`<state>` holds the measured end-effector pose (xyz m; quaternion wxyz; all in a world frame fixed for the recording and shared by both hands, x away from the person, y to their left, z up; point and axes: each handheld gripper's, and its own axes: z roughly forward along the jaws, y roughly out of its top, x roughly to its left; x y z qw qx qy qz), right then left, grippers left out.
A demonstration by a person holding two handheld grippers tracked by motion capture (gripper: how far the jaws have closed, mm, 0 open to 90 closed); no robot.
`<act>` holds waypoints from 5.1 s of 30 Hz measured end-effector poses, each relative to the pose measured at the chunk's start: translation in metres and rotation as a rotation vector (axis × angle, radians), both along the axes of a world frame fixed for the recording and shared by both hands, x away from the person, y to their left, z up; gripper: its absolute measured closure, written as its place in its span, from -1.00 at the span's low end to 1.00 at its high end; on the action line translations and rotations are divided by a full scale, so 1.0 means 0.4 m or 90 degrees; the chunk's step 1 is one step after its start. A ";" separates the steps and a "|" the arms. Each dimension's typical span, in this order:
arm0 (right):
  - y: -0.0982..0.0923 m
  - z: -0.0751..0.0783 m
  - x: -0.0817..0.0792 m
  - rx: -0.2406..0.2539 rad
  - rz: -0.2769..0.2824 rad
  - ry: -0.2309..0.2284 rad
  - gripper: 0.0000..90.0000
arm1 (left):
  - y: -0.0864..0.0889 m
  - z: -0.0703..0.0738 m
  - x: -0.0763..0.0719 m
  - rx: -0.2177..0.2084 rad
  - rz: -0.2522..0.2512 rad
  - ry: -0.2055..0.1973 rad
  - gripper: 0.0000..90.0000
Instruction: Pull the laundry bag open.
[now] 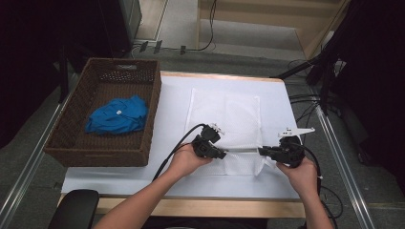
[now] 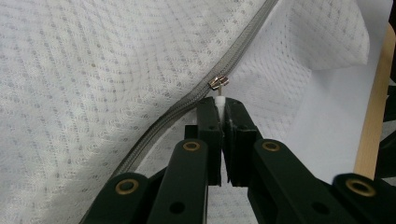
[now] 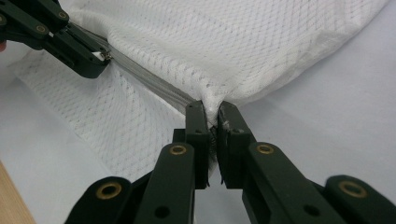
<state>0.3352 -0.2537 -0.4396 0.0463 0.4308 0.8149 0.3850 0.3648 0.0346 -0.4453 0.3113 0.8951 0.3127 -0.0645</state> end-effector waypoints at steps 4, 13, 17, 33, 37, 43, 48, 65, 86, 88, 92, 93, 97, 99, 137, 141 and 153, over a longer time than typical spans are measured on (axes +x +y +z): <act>0.001 0.001 -0.001 0.001 0.001 -0.001 0.91 | 0.012 -0.001 -0.004 0.006 -0.004 -0.004 0.95; 0.003 0.000 0.001 0.000 -0.001 0.002 0.91 | 0.052 0.001 -0.001 0.007 0.017 -0.001 0.95; 0.004 0.001 0.000 -0.002 -0.002 0.002 0.91 | 0.052 0.000 -0.003 0.006 0.017 0.001 0.95; 0.003 0.002 -0.001 -0.001 -0.001 -0.005 0.91 | 0.055 0.005 -0.003 -0.001 0.018 -0.004 0.95; 0.002 0.001 -0.001 -0.001 -0.002 -0.003 0.91 | 0.058 0.005 -0.003 0.002 0.019 -0.003 0.95; 0.000 0.001 -0.001 -0.001 -0.003 -0.002 0.91 | 0.070 0.009 -0.007 0.005 0.025 -0.007 0.95; 0.002 0.002 -0.002 0.000 -0.002 -0.002 0.91 | 0.096 0.002 -0.010 0.011 0.027 -0.006 0.95; 0.001 -0.002 0.000 -0.003 -0.006 0.006 0.91 | 0.105 0.002 -0.016 0.007 0.035 -0.007 0.95; -0.002 -0.002 0.000 0.000 -0.010 0.006 0.91 | 0.105 0.003 -0.017 0.005 0.039 -0.005 0.95; -0.003 -0.002 0.000 0.000 -0.010 0.006 0.91 | 0.106 0.003 -0.018 0.005 0.043 -0.005 0.95; -0.002 -0.003 0.000 -0.001 -0.012 0.007 0.91 | 0.113 0.004 -0.020 0.008 0.046 -0.006 0.95; -0.003 -0.003 0.000 -0.001 -0.012 0.007 0.91 | 0.115 0.005 -0.021 0.009 0.046 -0.004 0.95; -0.005 -0.003 0.000 0.000 -0.017 0.009 0.90 | 0.130 0.016 -0.026 0.013 0.060 -0.010 0.95; -0.005 -0.003 0.000 0.000 -0.017 0.008 0.90 | 0.139 0.019 -0.029 0.014 0.062 -0.010 0.95; -0.009 -0.005 -0.001 0.005 -0.014 0.006 0.90 | 0.179 0.018 -0.049 0.013 0.081 -0.011 0.95; -0.011 -0.005 -0.002 0.005 -0.019 0.008 0.90 | 0.193 0.025 -0.054 0.010 0.094 -0.015 0.95; -0.011 -0.003 -0.003 0.006 -0.015 -0.001 0.90 | 0.209 0.021 -0.060 0.005 0.110 -0.009 0.95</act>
